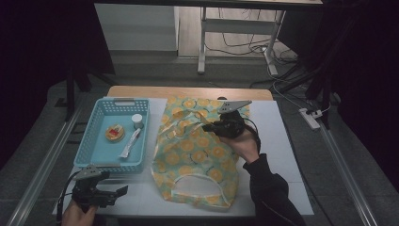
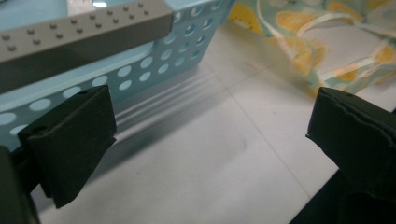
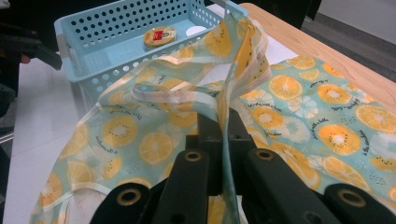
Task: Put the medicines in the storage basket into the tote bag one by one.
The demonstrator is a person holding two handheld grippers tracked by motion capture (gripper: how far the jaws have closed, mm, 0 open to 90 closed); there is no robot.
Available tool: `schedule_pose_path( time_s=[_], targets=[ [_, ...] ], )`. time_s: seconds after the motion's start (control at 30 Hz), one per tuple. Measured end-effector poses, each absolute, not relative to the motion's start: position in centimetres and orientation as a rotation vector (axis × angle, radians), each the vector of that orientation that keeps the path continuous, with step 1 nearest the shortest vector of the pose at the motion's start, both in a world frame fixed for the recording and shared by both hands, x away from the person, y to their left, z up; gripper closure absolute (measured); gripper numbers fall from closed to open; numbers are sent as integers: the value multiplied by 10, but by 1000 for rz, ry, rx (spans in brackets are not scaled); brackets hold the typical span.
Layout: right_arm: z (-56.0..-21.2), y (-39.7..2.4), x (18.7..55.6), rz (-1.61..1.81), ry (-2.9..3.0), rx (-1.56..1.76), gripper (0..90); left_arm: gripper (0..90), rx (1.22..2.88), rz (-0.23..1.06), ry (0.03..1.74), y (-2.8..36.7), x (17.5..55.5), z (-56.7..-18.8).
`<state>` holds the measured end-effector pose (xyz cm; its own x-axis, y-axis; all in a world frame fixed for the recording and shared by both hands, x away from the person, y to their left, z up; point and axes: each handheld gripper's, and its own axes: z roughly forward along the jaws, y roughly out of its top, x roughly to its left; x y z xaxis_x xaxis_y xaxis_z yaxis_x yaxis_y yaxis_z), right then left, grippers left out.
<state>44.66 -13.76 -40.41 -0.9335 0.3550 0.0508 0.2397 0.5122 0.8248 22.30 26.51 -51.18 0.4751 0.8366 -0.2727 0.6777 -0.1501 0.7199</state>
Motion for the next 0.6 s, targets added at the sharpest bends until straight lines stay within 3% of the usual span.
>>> schedule_pose_path(
  time_s=[0.6],
  targets=[
    [-403,-142,448,1423,2606,533,895,4,1873,285,1277,269,224,-490]
  ],
)
